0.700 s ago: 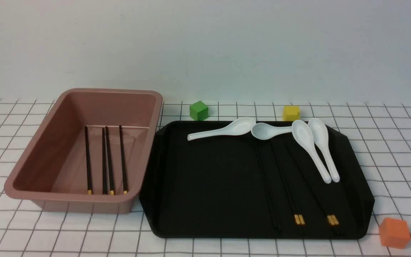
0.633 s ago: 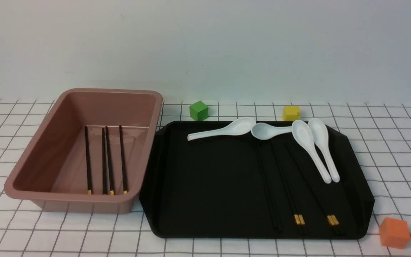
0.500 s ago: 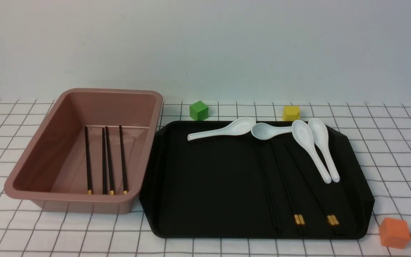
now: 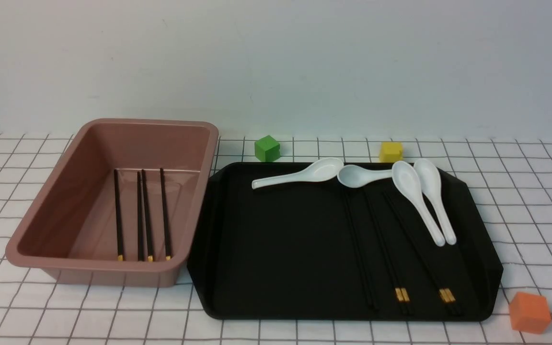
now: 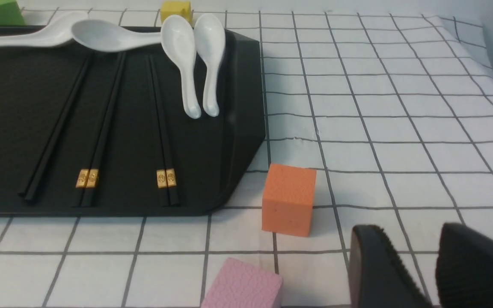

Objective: On white black tablecloth take chopsticks from black tray and put them in box.
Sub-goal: 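Move the gripper over the chopsticks on the black tray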

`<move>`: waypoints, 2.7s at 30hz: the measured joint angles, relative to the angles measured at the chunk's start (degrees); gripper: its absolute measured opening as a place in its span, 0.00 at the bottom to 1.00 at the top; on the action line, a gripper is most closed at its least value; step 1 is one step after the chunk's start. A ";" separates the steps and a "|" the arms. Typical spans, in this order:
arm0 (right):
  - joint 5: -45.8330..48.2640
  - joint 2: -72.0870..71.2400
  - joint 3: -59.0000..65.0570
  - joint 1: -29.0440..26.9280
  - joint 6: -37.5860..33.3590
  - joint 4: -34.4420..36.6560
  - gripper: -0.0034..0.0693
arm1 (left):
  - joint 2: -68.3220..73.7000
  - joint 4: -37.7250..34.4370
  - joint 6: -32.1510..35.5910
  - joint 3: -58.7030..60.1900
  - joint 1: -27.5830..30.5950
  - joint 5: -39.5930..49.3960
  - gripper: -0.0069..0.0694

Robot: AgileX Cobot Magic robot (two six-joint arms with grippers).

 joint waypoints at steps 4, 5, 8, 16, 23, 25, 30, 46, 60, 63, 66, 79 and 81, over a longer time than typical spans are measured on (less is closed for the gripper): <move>0.00 0.00 0.00 0.00 0.00 0.00 0.38 | 0.00 0.00 0.00 0.00 0.00 0.00 0.20; 0.00 0.00 0.00 0.00 0.00 0.00 0.38 | 0.00 0.00 0.00 0.00 0.00 0.00 0.20; 0.00 0.00 0.00 0.00 0.00 0.00 0.38 | 0.00 0.00 0.00 0.00 0.00 0.00 0.20; 0.00 0.00 0.00 0.00 0.00 0.00 0.38 | 0.00 0.00 0.00 0.00 0.00 0.00 0.20; 0.00 0.00 0.00 0.00 0.00 0.00 0.38 | 0.00 0.00 0.00 0.00 0.00 0.00 0.20; 0.00 0.00 0.00 0.00 0.00 0.00 0.38 | 0.00 0.00 0.00 0.00 0.00 0.00 0.20; 0.00 0.00 0.00 0.00 0.00 0.00 0.38 | 0.00 0.00 0.00 0.00 0.00 0.00 0.20; -1.53 0.00 0.12 0.00 2.10 0.44 0.38 | 0.00 0.00 0.00 0.00 0.00 0.00 0.20; -10.80 0.00 0.38 0.00 24.66 30.02 0.38 | 0.00 0.00 0.00 0.00 0.00 0.00 0.20; -9.92 0.00 -2.18 0.00 22.29 28.38 0.35 | 0.00 0.00 0.00 0.00 0.00 0.00 0.20; -8.45 1.87 -8.23 0.00 18.33 25.71 0.26 | 0.00 0.00 0.00 0.00 0.00 0.00 0.20; 22.90 44.59 -27.94 0.00 9.42 14.87 0.05 | 0.00 0.00 0.00 0.00 0.00 0.00 0.21; 23.13 51.25 -29.35 0.75 4.36 18.84 0.07 | 0.00 0.00 0.00 0.00 0.00 0.00 0.21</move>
